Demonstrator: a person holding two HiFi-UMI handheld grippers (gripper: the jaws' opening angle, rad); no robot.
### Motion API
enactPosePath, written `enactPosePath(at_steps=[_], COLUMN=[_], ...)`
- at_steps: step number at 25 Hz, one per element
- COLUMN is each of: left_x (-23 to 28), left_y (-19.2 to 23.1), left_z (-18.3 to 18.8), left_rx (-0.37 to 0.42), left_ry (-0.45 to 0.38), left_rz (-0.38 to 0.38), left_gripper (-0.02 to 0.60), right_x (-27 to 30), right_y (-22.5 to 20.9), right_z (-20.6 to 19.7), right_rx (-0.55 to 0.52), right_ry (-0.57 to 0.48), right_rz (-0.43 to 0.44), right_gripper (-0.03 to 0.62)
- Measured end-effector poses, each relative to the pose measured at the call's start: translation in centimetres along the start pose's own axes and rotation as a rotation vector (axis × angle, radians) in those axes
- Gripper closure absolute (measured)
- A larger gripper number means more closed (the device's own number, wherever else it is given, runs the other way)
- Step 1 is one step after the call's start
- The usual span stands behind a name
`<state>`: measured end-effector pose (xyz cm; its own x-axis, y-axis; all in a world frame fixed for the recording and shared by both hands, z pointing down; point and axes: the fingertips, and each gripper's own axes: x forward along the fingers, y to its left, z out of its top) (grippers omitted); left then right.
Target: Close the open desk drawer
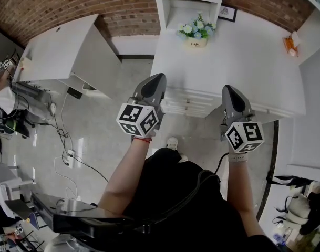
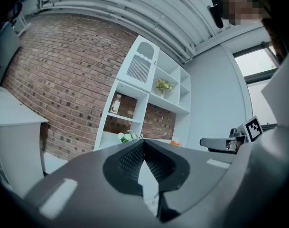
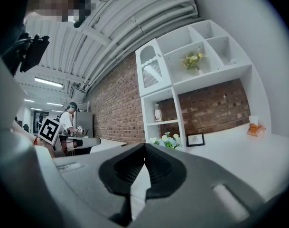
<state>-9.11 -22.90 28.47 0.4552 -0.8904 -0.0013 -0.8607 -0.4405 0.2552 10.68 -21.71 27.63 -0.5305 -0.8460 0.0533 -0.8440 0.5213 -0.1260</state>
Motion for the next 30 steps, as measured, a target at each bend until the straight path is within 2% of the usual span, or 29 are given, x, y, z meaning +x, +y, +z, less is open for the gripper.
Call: enactPosePath(at_steps=[7,19,30], left_x=[0.8,1.0,0.7], left_y=[-0.6,-0.4,0.1], left_z=[1.5,1.1,0.4], left_rx=[0.034,0.029,0.018], left_ry=[0.003,0.015,0.032], left_rz=[-0.044,-0.031,-0.02], left_gripper=[0.579,0.579,0.579], right_x=[0.4,0.7,0.9], right_y=[0.0,0.0,0.5], right_z=[1.7,1.7,1.0], right_rx=[-0.012,-0.01,0.038], right_ry=[-0.031,-0.039,-0.047], right_rz=[0.016,0.024,0.046], right_gripper=[0.592,0.592,0.592])
